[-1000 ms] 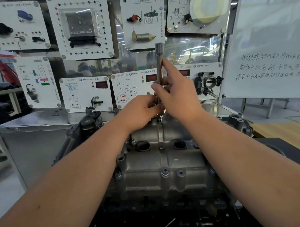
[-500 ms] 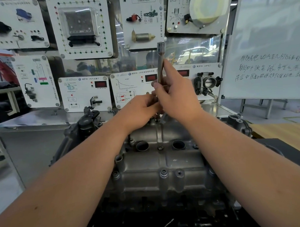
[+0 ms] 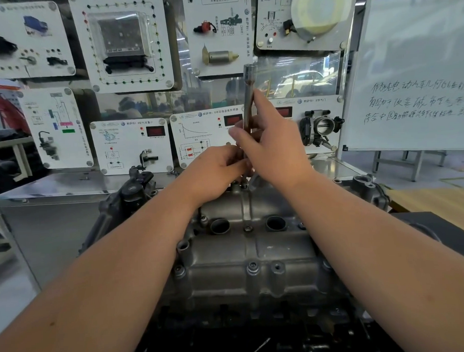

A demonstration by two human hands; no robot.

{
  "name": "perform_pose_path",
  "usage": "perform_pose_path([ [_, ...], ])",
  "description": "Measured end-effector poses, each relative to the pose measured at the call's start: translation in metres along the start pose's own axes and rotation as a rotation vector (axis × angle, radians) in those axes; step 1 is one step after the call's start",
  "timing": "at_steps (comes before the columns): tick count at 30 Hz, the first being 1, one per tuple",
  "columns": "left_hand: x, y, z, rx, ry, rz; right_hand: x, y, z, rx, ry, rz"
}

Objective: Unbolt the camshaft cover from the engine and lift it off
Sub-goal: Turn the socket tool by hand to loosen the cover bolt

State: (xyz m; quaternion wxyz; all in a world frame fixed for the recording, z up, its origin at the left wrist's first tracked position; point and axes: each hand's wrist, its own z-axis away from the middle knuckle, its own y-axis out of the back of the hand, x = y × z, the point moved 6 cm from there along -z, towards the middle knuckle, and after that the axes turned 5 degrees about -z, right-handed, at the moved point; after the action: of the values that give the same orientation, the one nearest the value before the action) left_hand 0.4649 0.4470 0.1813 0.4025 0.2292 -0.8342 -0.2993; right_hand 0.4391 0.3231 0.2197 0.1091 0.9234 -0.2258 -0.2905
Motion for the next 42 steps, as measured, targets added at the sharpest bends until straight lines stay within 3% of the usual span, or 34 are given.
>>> perform_pose_path([
  [8,-0.0026,-0.0007,0.0001,0.009,0.016,0.017,0.001,-0.004,-0.0009,-0.063,-0.021,-0.02],
  [13,-0.0024,0.0012,-0.0025,0.027,0.006,0.001,-0.0018,0.0008,-0.0004,-0.004,0.019,0.015],
  [18,-0.0026,-0.0012,-0.0018,0.012,0.006,0.01,0.0025,-0.0047,-0.0018,-0.077,-0.034,-0.039],
  [42,0.001,-0.0009,0.0003,0.014,0.02,0.022,0.0026,-0.0038,-0.0011,-0.065,-0.06,-0.015],
])
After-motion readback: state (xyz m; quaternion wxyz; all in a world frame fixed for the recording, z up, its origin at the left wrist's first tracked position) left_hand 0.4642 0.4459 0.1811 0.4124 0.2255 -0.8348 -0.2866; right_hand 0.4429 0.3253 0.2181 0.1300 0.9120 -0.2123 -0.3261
